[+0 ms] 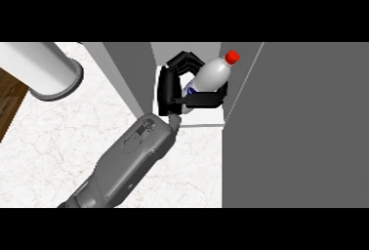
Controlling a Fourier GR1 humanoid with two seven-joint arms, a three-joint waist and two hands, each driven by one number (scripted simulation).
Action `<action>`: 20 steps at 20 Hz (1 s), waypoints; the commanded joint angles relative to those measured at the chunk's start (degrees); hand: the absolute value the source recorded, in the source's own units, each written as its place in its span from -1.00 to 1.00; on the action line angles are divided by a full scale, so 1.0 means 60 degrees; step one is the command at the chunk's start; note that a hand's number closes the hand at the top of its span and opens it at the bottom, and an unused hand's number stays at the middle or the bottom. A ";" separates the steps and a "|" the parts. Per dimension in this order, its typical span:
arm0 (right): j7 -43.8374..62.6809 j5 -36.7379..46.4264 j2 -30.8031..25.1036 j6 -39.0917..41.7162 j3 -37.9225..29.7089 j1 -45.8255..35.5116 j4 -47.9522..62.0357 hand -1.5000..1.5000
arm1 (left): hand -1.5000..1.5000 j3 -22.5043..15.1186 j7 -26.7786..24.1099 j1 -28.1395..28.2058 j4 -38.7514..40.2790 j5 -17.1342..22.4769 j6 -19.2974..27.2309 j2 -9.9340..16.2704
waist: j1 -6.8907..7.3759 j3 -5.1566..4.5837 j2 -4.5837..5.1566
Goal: Pick up the bottled water, place it into the cabinet and close the cabinet
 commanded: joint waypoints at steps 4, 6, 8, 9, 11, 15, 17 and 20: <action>0.0157 -0.0814 0.0078 0.0264 -0.0105 0.0048 -0.0482 -1.00 | 1.00 0.1228 -0.1147 -0.0887 0.1970 0.0734 -0.0445 -0.0025 | -0.0153 0.0001 0.0031; 0.0523 -0.1136 0.0085 -0.0009 -0.0054 -0.0038 -0.0759 -1.00 | 1.00 0.1136 -0.1606 -0.0764 0.2294 0.0994 -0.0665 -0.0026 | -0.0138 -0.0003 0.0051; 0.0404 -0.1093 -0.0024 0.0241 -0.0115 -0.0041 -0.0526 -1.00 | 1.00 0.1527 -0.1738 -0.1505 0.3228 0.0983 -0.0816 -0.0026 | -0.0221 -0.0001 0.0071; 0.0640 -0.0969 0.0100 0.0029 0.0088 -0.0191 -0.0707 -1.00 | 1.00 0.1406 -0.1904 -0.1325 0.3319 0.0826 -0.0915 -0.0026 | -0.0115 -0.0002 0.0053; 0.0439 -0.1045 -0.0096 0.0172 -0.0088 -0.0390 -0.0514 -1.00 | 1.00 0.1309 -0.1944 -0.2007 0.4042 0.0688 -0.0646 -0.0026 | -0.0262 0.0002 0.0080; 0.0217 -0.1199 -0.0059 0.0384 -0.0449 -0.0036 -0.0308 -1.00 | -1.00 0.1159 -0.1279 -0.2783 0.5137 0.0114 -0.0665 0.0183 | -0.0229 0.0007 0.0045; 0.0790 -0.1041 -0.0056 -0.0055 0.0100 -0.0650 -0.0491 -1.00 | -1.00 0.1017 -0.1709 -0.2886 0.5584 0.0060 -0.0602 -0.0023 | -0.0242 0.0000 0.0137; 0.0472 -0.0870 0.0059 0.0188 0.0035 -0.0605 -0.0324 -1.00 | -1.00 0.1326 -0.2203 -0.2907 0.6317 -0.0094 -0.0864 0.0003 | -0.0273 0.0000 0.0147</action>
